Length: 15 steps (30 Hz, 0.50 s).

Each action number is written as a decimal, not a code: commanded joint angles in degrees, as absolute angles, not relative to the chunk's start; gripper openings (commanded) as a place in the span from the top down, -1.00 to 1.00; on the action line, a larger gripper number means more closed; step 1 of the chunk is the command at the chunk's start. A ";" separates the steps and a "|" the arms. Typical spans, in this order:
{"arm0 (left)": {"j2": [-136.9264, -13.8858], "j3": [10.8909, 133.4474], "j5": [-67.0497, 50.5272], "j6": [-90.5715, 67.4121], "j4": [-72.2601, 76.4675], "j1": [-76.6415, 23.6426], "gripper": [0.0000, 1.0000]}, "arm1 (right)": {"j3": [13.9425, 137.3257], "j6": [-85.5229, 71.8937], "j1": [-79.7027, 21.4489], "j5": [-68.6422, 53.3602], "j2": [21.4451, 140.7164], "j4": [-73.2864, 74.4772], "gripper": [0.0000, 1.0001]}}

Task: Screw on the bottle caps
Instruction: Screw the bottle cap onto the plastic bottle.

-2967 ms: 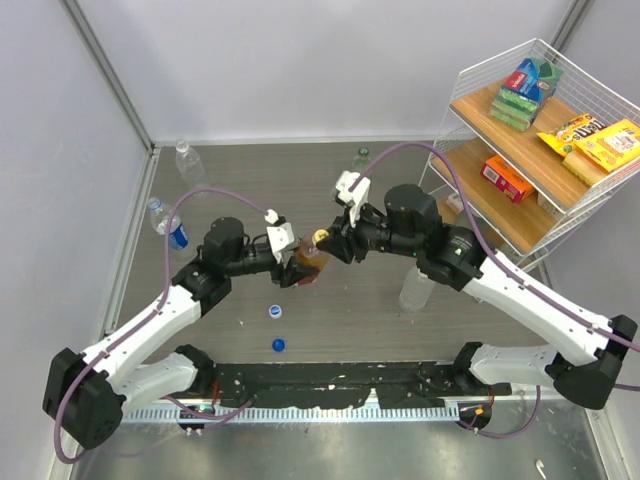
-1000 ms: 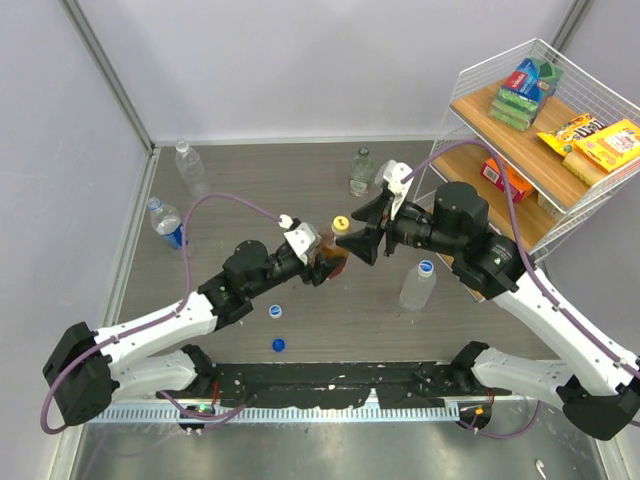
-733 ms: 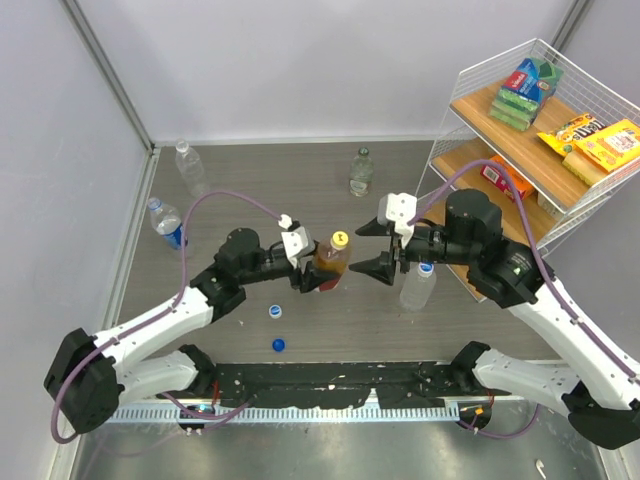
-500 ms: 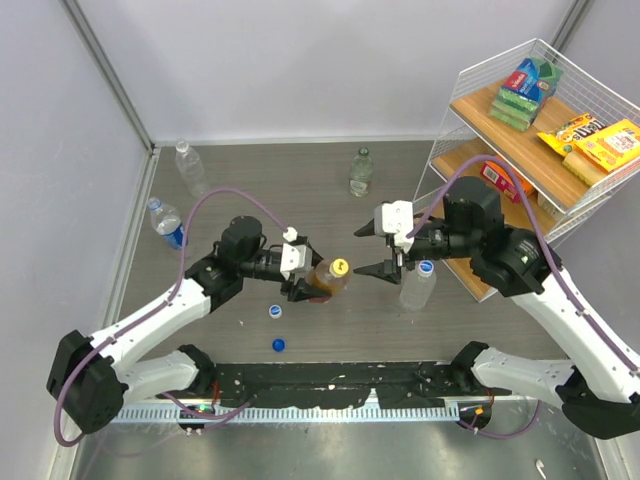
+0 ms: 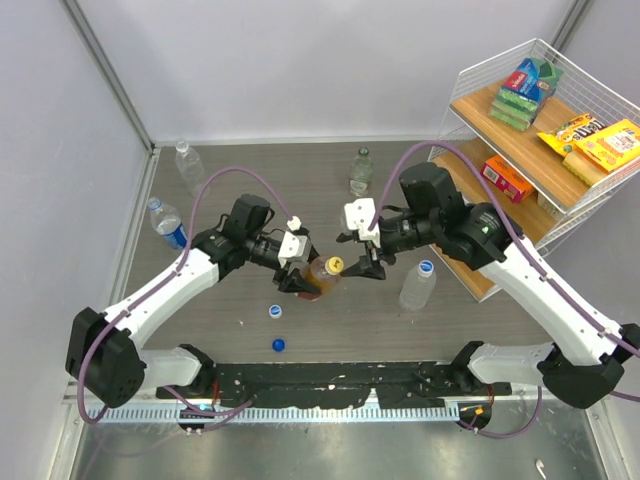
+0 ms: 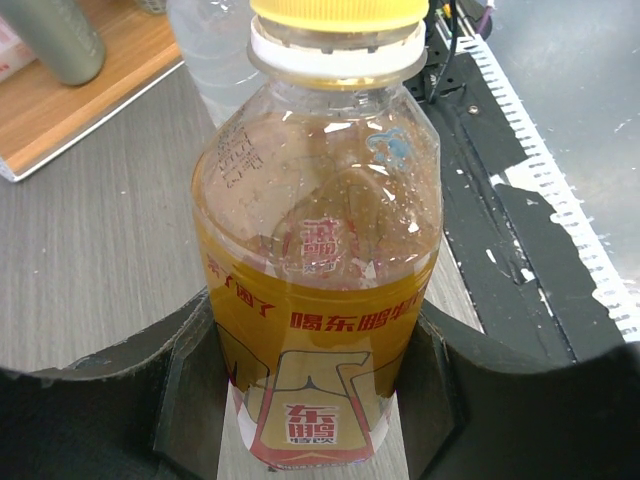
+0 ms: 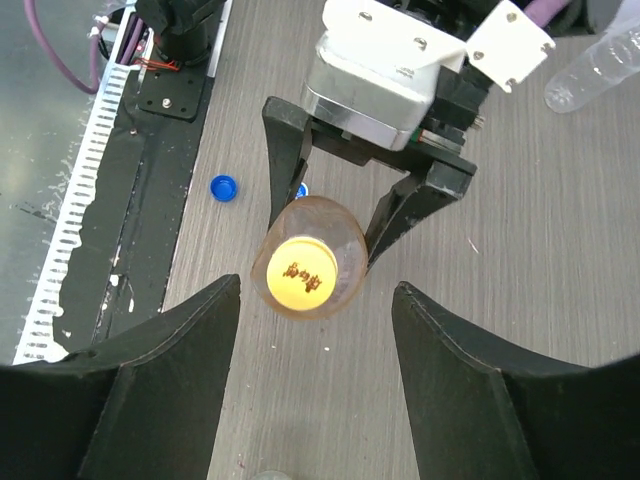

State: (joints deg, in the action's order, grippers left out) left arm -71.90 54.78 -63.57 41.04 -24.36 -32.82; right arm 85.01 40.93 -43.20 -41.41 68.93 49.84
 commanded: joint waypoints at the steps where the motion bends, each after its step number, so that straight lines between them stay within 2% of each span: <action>1: -71.89 57.39 -66.80 43.77 -28.21 -32.61 0.94 | 87.89 39.91 -46.93 -35.80 69.43 49.75 -0.33; 5: -71.98 57.31 -66.71 43.33 -28.13 -32.34 0.95 | 88.24 38.50 -50.36 -30.25 70.40 50.27 -0.32; 15: -72.42 57.66 -66.71 42.89 -28.04 -32.34 0.94 | 88.86 37.44 -51.42 -27.77 71.72 51.42 -0.25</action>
State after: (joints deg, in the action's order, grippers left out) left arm -72.16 55.09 -64.60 42.50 -27.99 -32.60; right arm 86.63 38.61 -50.89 -29.78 71.29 51.16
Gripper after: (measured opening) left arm 0.597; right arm 0.633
